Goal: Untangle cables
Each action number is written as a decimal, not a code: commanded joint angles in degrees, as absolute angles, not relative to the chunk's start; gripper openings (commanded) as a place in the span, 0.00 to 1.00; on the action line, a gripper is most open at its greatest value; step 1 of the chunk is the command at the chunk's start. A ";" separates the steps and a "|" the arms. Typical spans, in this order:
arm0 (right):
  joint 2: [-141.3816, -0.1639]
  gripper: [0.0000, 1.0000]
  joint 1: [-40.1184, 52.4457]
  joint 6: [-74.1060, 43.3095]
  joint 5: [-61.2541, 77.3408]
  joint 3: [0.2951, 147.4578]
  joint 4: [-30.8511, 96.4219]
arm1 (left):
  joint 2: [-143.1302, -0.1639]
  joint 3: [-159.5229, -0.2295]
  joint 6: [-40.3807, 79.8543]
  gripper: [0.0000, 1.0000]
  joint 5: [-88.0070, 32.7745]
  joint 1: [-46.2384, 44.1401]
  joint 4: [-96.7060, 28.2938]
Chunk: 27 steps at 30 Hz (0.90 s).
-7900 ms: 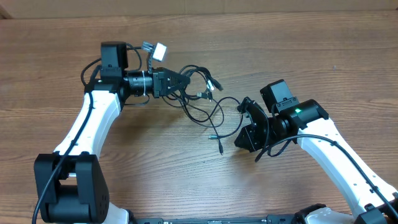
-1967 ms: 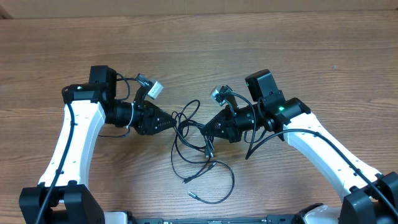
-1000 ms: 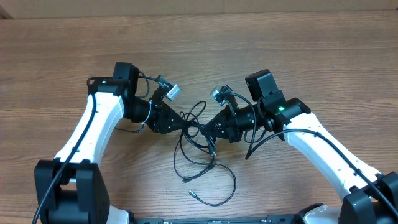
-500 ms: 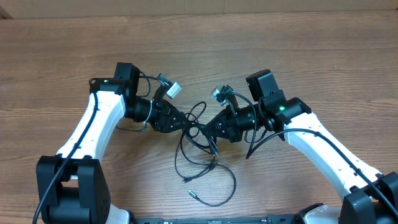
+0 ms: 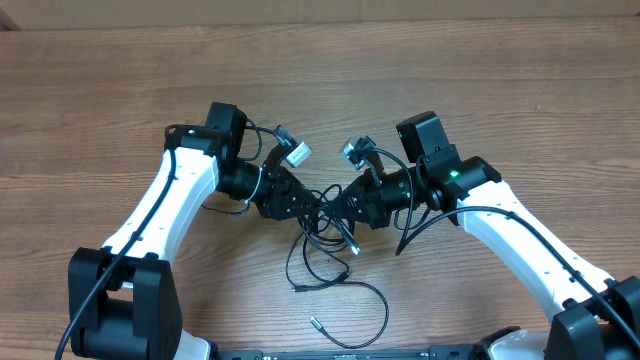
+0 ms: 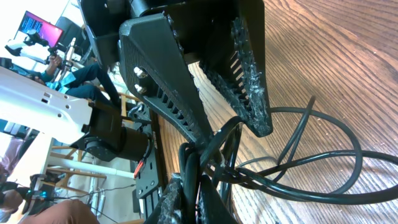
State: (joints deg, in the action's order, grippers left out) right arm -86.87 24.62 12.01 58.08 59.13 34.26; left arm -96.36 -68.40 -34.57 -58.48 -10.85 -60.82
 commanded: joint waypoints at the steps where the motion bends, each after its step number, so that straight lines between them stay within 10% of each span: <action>1: -86.72 0.04 24.75 12.05 59.22 59.75 33.54 | -96.49 -69.10 -36.05 0.34 -61.10 -11.84 -61.25; 5: -86.70 0.04 24.75 12.05 59.20 59.75 33.54 | -96.49 -69.10 -36.01 0.04 -61.10 -11.81 -61.52; 27: -86.72 0.04 24.73 7.70 28.05 59.64 45.32 | -92.73 -70.30 -36.01 0.04 -58.81 5.54 -67.33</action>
State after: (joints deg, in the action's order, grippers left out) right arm -86.87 24.71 10.59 37.63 59.13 45.08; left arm -95.33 -68.66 -35.14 -57.91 4.47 -67.16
